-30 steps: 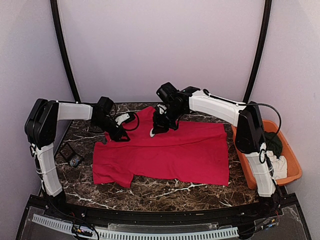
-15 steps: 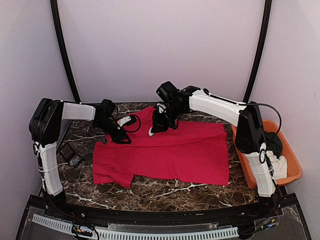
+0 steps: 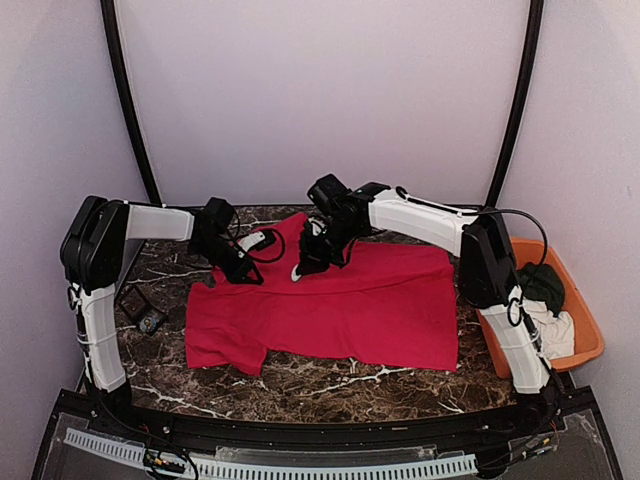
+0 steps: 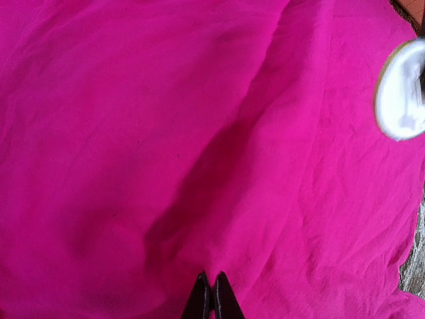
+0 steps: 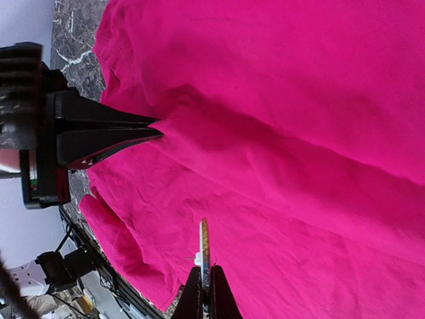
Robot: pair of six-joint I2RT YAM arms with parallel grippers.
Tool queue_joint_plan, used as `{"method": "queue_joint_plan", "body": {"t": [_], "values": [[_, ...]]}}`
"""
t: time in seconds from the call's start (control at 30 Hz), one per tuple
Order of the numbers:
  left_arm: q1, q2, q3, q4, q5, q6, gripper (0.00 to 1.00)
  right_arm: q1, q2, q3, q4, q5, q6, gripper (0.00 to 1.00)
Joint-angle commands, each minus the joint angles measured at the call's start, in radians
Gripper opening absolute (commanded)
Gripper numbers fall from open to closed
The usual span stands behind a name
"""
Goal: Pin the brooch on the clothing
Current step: Pick up the flattened clothing from the center of the board, then pin the brooch onto the flattened clothing.
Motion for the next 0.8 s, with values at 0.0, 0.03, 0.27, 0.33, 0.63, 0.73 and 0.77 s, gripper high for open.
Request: {"method": "queue_joint_plan", "body": {"t": [0.0, 0.03, 0.27, 0.33, 0.63, 0.73, 0.77], "values": [[-0.049, -0.08, -0.037, 0.008, -0.04, -0.035, 0.01, 0.013, 0.048, 0.017, 0.049, -0.093, 0.049, 0.0], [-0.059, -0.088, -0.041, 0.013, -0.044, -0.049, 0.01, 0.015, 0.051, 0.017, 0.061, -0.099, 0.058, 0.0], [-0.11, -0.146, -0.086, 0.026, -0.131, -0.076, 0.01, 0.017, 0.081, 0.012, 0.099, -0.123, 0.125, 0.0], [-0.121, -0.166, -0.094, 0.034, -0.137, -0.087, 0.01, 0.015, 0.085, -0.003, 0.118, -0.137, 0.155, 0.0], [-0.164, -0.229, -0.132, 0.041, -0.161, -0.101, 0.01, 0.008, 0.099, -0.049, 0.184, -0.189, 0.253, 0.0], [-0.179, -0.242, -0.137, 0.039, -0.166, -0.099, 0.01, 0.004, 0.093, -0.077, 0.213, -0.213, 0.282, 0.0], [-0.181, -0.245, -0.138, 0.037, -0.168, -0.098, 0.01, 0.0, 0.089, -0.091, 0.231, -0.224, 0.296, 0.0]]}}
